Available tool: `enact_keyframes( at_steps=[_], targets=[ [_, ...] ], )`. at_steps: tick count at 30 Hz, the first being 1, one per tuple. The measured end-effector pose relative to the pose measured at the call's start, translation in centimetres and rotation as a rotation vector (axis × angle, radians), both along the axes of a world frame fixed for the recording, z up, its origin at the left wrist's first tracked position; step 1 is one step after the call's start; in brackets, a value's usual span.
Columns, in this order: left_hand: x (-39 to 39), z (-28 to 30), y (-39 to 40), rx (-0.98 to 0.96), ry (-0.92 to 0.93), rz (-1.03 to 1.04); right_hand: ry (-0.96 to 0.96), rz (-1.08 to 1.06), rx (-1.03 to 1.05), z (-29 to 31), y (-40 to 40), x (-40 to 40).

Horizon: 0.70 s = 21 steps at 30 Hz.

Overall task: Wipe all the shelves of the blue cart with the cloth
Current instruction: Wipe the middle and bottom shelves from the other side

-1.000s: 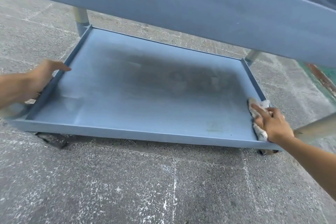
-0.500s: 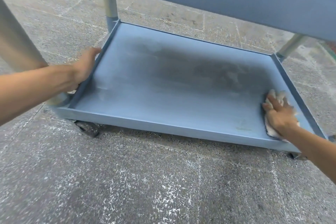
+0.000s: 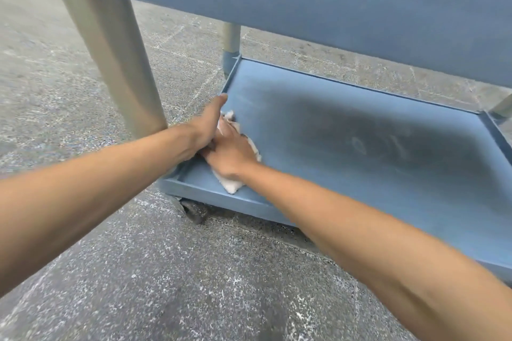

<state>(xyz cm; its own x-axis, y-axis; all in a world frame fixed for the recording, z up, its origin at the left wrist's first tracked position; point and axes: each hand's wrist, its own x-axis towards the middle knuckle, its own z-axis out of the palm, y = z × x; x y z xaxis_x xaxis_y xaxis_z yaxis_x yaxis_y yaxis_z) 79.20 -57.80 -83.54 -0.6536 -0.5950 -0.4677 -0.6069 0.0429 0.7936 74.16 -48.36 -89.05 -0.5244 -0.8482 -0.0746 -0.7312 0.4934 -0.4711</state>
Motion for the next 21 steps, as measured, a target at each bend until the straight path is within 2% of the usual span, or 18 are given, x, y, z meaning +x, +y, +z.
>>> enact_keyframes(
  at_steps=[5,7,10,12,15,21],
  targets=[
    [0.1,0.0,0.0,-0.027,-0.091,-0.026,0.000,-0.023,0.001,-0.3,-0.3,0.8],
    [0.0,-0.4,1.2,-0.120,-0.165,-0.070,-0.011,-0.081,0.038,-0.6,-0.1,1.0],
    [-0.3,-1.4,3.5,-0.319,-0.312,-0.003,-0.043,-0.099,0.073,-0.6,0.9,1.3],
    [-0.4,-1.8,4.1,-0.361,-0.316,-0.017,-0.053,-0.005,0.048,0.1,2.6,1.0],
    [-0.1,-2.6,3.3,-0.416,-0.271,-0.075,0.047,0.153,0.044,0.8,5.4,0.9],
    [0.0,-4.7,4.2,-0.610,-0.394,-0.158,0.083,0.082,0.103,0.1,15.2,-3.0]
  ],
)
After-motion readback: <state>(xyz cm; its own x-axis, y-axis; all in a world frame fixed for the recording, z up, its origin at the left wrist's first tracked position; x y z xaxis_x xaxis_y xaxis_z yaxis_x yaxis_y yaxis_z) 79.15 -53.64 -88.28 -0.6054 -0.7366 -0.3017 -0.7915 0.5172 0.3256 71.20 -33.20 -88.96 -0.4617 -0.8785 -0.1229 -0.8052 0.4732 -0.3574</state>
